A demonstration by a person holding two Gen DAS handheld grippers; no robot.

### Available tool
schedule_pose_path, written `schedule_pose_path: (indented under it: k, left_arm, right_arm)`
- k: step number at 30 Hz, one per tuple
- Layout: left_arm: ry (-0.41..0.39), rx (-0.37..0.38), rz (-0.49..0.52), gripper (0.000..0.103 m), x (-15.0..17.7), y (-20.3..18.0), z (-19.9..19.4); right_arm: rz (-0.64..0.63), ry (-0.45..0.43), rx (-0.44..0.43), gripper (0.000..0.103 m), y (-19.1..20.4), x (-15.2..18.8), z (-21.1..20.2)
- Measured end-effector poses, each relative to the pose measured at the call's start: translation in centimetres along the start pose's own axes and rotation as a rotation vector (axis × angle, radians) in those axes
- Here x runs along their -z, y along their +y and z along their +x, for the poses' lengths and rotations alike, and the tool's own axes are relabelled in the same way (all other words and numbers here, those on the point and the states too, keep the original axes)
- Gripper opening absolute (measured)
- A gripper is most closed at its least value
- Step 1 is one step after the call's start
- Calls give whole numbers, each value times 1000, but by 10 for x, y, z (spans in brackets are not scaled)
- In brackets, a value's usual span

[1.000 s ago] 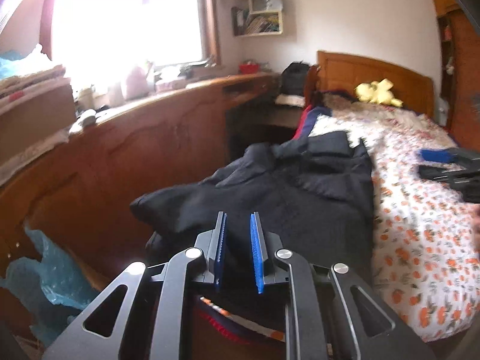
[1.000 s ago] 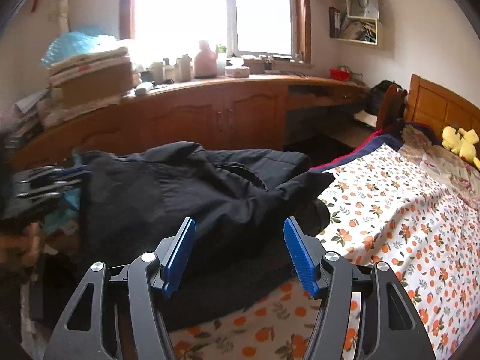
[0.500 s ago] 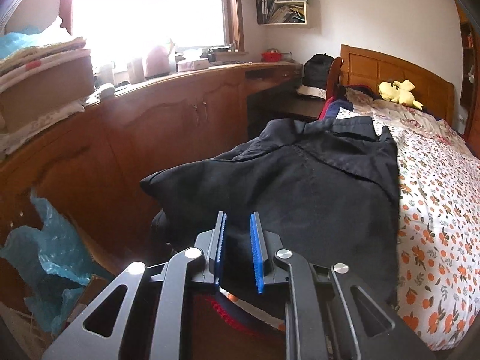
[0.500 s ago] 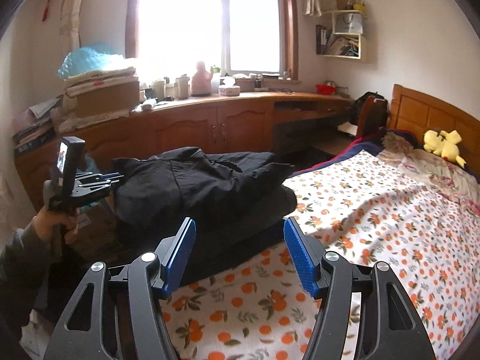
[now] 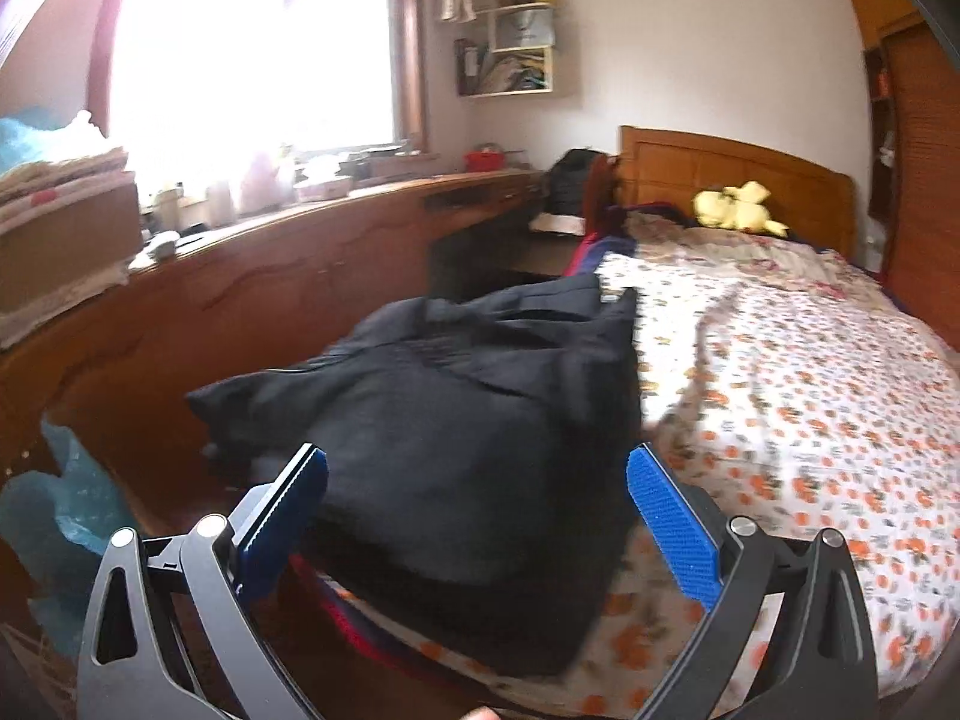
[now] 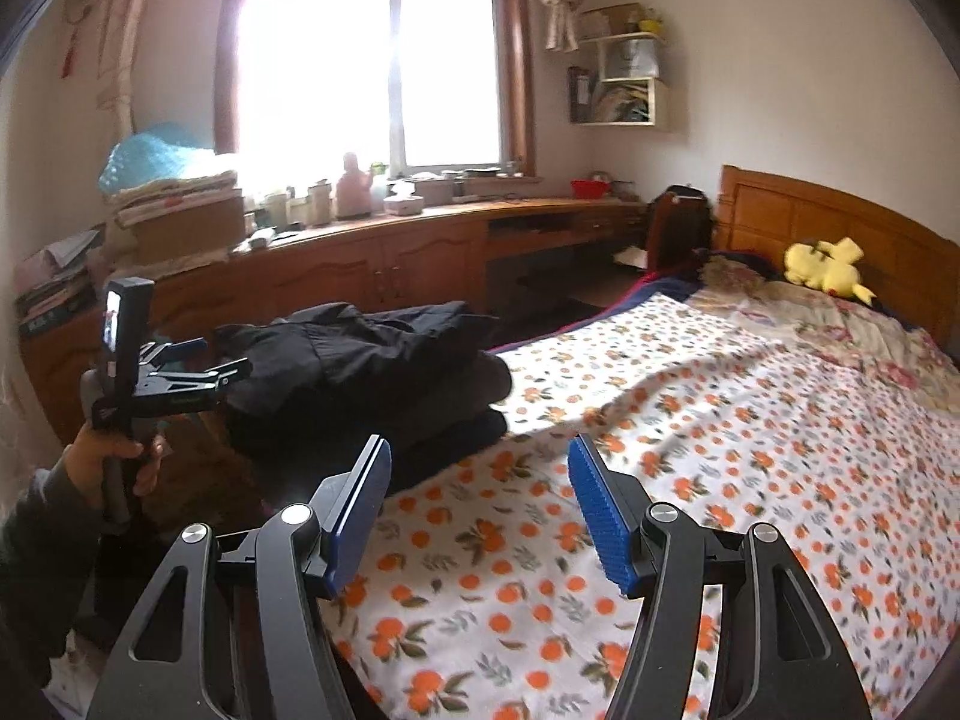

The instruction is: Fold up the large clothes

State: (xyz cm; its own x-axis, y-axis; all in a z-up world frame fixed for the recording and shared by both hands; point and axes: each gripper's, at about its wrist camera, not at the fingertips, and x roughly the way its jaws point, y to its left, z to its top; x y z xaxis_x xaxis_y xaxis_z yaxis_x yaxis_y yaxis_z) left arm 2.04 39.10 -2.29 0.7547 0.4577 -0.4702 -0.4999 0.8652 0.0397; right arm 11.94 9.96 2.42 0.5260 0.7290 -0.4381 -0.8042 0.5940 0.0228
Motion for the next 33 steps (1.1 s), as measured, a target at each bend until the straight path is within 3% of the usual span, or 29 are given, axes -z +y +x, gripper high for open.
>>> schedule_pose_path:
  k: [7,18,26,33]
  left_arm:
    - [-14,161,40,101,12,-82,-20]
    - [-55,354,99,101,38,-210,-65]
    - [-83,429,161,101,51,-277,-107]
    - [-69,488,181,101,63,-310,-137]
  right_arm:
    - [57,5,96,65,-33,29,-32]
    - [118,-37,243,96,-68,88,-96]
    - [206,-99,384,95,-82,115,-156]
    - [255,-159,523,95,-83,136,-207]
